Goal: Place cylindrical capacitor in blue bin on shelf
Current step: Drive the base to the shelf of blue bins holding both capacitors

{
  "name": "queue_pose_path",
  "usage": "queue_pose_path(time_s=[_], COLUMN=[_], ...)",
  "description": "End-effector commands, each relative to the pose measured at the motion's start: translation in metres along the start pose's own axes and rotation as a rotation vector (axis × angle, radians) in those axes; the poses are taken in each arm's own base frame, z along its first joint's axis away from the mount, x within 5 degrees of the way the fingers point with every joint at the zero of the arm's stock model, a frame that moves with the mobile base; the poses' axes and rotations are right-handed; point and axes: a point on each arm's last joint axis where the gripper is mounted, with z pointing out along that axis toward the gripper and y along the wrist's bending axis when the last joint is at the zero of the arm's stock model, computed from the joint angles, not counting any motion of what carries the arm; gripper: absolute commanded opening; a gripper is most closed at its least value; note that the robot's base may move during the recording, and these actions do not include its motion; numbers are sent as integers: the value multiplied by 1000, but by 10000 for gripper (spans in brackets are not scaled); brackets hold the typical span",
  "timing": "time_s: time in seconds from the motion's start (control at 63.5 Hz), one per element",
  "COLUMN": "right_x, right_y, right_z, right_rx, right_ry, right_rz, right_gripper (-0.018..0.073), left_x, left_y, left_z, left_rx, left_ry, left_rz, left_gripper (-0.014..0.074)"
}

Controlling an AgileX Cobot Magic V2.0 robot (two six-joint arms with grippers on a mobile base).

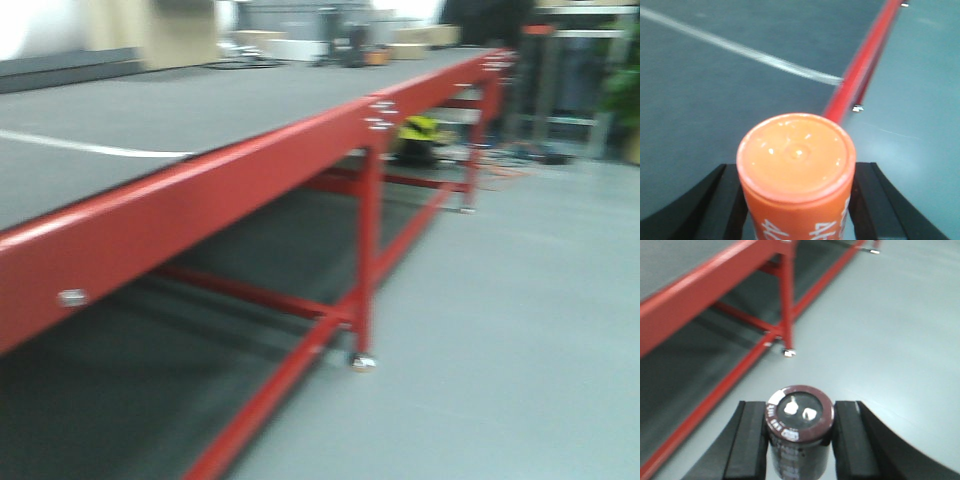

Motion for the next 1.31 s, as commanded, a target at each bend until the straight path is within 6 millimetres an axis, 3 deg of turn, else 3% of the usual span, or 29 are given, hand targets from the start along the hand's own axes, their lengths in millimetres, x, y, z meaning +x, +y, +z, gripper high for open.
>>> queue_pose_path(time_s=[0.0,1.292], right_x=[-5,-5], right_y=[0,0], right_z=[-5,-5], right_rx=[6,6], right_ry=[-46,-46], right_rz=[-8,-8], right_gripper=[-162,-162], left_x=[-4,-4], left_y=[-1,-1], left_z=[-4,-4], left_rx=[7,7], left_ry=[-30,-30], left_rz=[0,0], left_gripper=[-111,-111])
